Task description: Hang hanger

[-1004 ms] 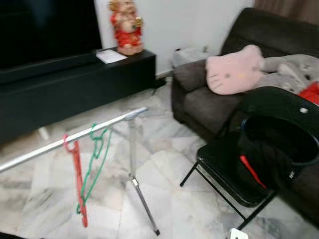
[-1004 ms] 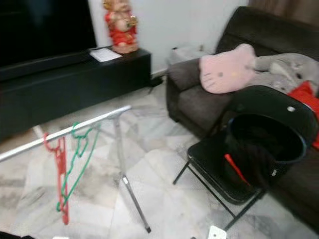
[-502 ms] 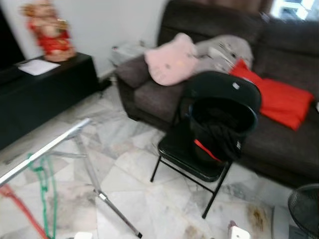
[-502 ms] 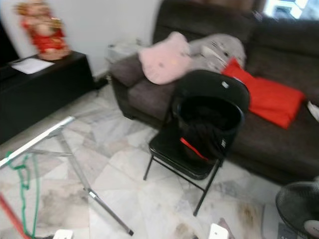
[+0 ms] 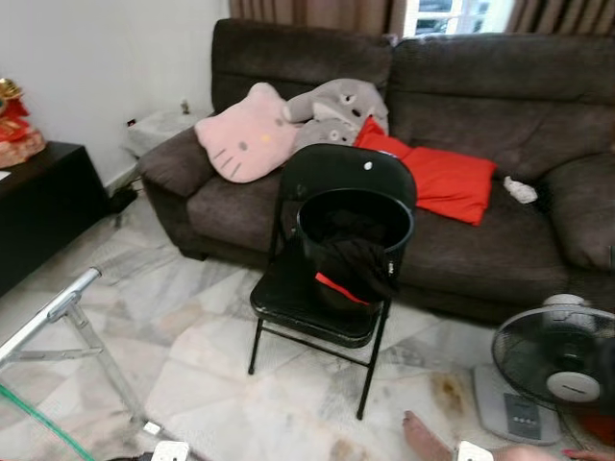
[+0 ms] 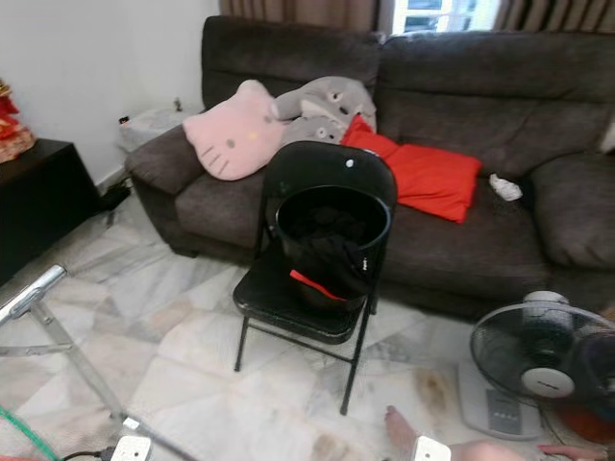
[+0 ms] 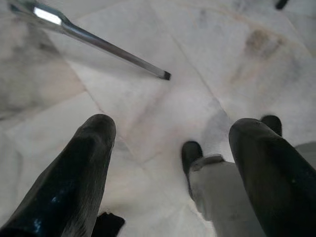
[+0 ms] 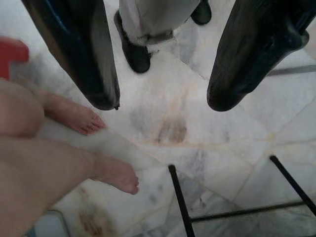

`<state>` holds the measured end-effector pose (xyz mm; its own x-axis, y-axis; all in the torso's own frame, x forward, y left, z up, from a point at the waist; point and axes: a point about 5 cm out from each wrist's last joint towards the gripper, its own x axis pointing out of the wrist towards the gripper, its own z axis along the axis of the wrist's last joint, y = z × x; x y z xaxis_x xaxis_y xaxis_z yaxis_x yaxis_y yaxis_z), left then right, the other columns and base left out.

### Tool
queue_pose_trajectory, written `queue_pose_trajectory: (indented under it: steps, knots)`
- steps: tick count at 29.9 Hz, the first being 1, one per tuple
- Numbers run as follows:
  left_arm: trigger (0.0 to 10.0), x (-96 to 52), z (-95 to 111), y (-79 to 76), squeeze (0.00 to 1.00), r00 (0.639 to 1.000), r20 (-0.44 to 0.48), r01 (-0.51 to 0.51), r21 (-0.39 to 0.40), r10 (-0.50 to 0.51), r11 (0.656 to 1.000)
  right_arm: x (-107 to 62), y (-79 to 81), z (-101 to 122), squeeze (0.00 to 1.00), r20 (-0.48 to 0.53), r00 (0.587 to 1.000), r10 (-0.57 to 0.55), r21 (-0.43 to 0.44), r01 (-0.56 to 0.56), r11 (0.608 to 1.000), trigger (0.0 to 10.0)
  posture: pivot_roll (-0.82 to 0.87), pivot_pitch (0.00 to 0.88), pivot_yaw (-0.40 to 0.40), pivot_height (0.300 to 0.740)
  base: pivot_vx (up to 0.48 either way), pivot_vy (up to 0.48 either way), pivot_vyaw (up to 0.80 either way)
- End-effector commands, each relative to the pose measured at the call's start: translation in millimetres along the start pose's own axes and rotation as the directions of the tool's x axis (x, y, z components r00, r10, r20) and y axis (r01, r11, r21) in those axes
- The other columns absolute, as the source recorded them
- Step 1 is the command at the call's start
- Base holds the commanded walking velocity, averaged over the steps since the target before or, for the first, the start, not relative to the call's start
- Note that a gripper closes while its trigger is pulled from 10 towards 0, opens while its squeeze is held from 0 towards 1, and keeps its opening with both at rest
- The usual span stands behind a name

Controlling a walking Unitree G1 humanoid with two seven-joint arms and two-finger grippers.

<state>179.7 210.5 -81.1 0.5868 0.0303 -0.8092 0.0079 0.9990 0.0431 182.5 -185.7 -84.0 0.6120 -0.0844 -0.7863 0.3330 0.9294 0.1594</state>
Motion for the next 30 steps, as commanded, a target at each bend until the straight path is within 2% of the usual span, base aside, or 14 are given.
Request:
queue_pose_trajectory:
  steps: [1, 6, 12, 16, 18, 26, 30]
  knots:
    - [10.0, -1.2, -9.2, -1.1, 0.0, 0.999, -0.041, -0.007, -0.006, 0.007, 1.0, 0.3, 2.3, -0.3, 0.0, -0.005, 1.0, 0.006, -0.009, -0.006, 1.0, 10.0, -0.02, 0.011, 0.055, 0.74, 0.0, 0.0, 0.0]
    - [10.0, -3.1, -17.6, -0.5, 0.0, 0.998, -0.064, -0.017, -0.005, 0.017, 1.0, 0.3, 2.2, -0.4, 0.0, -0.008, 1.0, 0.009, -0.016, -0.009, 1.0, 10.0, -0.02, 0.016, 0.054, 0.74, 0.0, 0.0, 0.0]
    - [10.0, -8.3, -30.4, 16.0, 0.0, 0.99, -0.121, -0.067, 0.009, 0.068, 0.998, 0.3, 2.4, -0.6, 0.0, -0.013, 1.0, 0.014, -0.028, -0.014, 1.0, 10.0, -0.01, 0.019, 0.053, 0.74, 0.0, 0.0, 0.0]
    - [10.0, -11.5, -40.3, 22.5, 0.0, 0.974, -0.188, -0.111, 0.073, 0.123, 0.991, 0.3, 2.1, -0.6, 0.0, -0.015, 1.0, 0.014, -0.031, -0.015, 0.999, 10.0, -0.02, 0.02, 0.053, 0.74, 0.0, 0.0, 0.0]
    - [10.0, -12.1, -42.3, 22.7, 0.0, 0.972, -0.197, -0.12, 0.055, 0.129, 0.991, 0.3, 2.0, -0.6, 0.0, -0.015, 1.0, 0.014, -0.031, -0.014, 0.999, 10.0, -0.02, 0.02, 0.053, 0.74, 0.0, 0.0, 0.0]
    - [10.0, -14.3, -53.3, 18.9, 0.0, 0.949, -0.291, -0.084, 0.129, 0.118, 0.988, 0.3, 1.8, -0.6, 0.0, -0.017, 1.0, 0.016, -0.036, -0.017, 0.999, 10.0, -0.02, 0.02, 0.053, 0.74, 0.0, 0.0, 0.0]
    - [10.0, -15.0, -56.4, 16.8, 0.0, 0.939, -0.328, -0.06, 0.132, 0.101, 0.989, 0.3, 1.6, -0.5, 0.0, -0.018, 1.0, 0.018, -0.038, -0.019, 0.999, 10.0, -0.01, 0.021, 0.052, 0.74, 0.0, 0.0, 0.0]
